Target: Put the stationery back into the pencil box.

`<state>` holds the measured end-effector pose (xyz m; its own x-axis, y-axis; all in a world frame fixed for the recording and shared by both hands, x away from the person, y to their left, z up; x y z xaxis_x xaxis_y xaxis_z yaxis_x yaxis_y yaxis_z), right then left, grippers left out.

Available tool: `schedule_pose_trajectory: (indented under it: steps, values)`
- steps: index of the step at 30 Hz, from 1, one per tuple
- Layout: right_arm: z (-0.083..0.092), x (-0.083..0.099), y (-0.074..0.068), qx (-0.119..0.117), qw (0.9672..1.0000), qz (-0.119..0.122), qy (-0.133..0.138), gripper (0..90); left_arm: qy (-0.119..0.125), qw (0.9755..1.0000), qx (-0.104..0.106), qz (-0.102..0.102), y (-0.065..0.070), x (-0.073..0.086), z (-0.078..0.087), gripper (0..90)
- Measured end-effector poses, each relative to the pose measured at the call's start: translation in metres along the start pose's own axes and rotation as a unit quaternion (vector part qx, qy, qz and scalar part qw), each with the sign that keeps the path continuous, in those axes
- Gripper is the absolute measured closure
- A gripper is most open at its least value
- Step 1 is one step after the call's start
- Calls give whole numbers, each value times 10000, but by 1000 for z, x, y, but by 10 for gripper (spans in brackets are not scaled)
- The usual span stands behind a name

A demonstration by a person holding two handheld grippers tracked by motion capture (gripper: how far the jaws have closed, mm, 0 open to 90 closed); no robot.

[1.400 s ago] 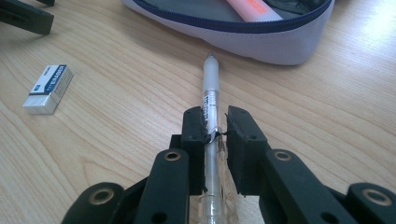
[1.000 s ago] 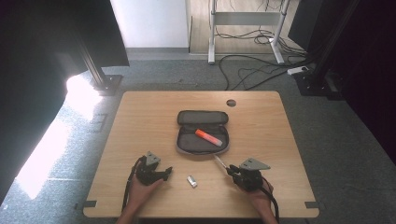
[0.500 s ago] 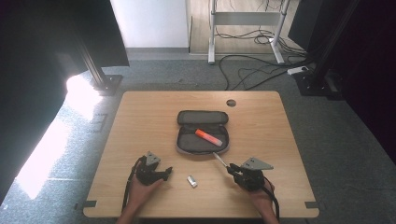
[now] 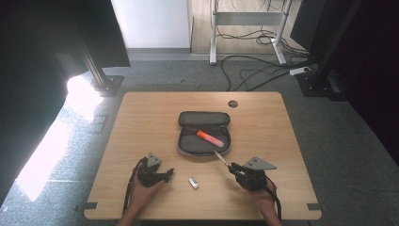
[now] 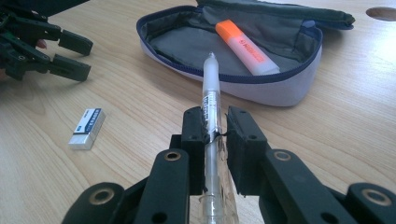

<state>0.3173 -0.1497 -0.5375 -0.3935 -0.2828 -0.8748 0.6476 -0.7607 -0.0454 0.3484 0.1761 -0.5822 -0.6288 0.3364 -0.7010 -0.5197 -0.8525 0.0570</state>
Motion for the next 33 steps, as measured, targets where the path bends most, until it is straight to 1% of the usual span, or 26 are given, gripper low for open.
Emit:
schedule_pose_trajectory:
  steps: [13,21,33]
  values:
    - [-1,-7,-1,-12,10000,45,78,769,-3,10000,-1,-2,0,0,0,289]
    - [-2,-15,-1,-9,9999,71,158,769,0,10000,0,0,0,0,0,289]
    - [-17,-29,-1,-58,9998,122,154,769,0,10000,0,1,0,0,0,289]
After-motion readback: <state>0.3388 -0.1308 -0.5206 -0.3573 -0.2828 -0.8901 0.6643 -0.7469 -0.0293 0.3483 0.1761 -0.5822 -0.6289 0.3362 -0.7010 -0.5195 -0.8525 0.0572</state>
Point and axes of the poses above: each handheld gripper's, and its own axes: z roughly backward along the jaws, x roughly out of its underside, y roughly to its right, the point moved 5 cm from there along -z, roughly forward along the jaws, and after that the axes turned 4 degrees about z, right-handed, at the moved point
